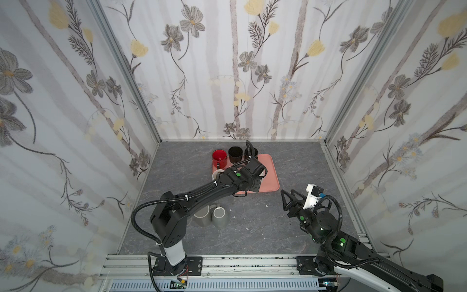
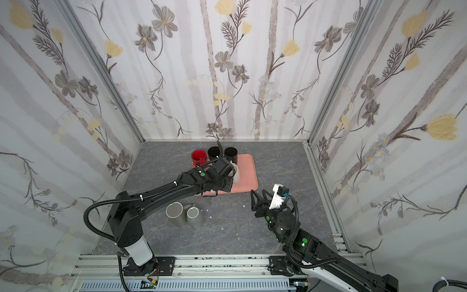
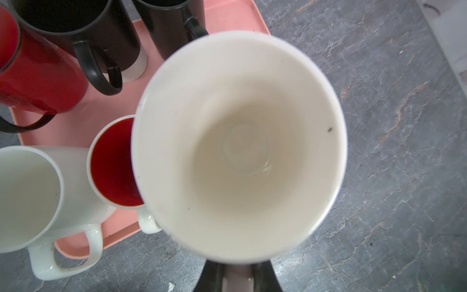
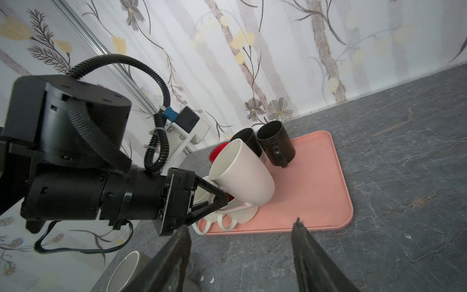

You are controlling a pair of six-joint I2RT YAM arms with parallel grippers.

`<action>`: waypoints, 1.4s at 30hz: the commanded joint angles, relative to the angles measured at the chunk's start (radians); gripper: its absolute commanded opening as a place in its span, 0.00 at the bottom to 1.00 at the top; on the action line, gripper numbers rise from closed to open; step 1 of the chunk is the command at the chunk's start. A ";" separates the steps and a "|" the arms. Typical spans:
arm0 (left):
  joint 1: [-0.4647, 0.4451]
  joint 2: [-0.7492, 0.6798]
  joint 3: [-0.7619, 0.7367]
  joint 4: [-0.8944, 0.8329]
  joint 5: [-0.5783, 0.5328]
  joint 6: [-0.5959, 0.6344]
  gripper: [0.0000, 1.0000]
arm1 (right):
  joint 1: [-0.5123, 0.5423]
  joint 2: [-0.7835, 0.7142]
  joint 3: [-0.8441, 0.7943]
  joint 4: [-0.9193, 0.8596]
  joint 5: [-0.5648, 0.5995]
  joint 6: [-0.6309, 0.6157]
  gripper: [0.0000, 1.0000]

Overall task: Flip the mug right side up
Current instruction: 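Set the pale pink mug upright on the tray with left gripper while right withdraws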

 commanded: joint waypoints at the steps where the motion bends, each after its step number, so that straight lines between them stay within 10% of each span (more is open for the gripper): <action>1: 0.002 0.053 0.068 -0.030 -0.046 0.030 0.00 | -0.002 -0.019 -0.007 -0.012 0.009 0.002 0.64; 42: 0.031 0.237 0.126 -0.074 -0.055 0.029 0.04 | -0.013 -0.186 -0.054 -0.107 0.047 0.008 0.69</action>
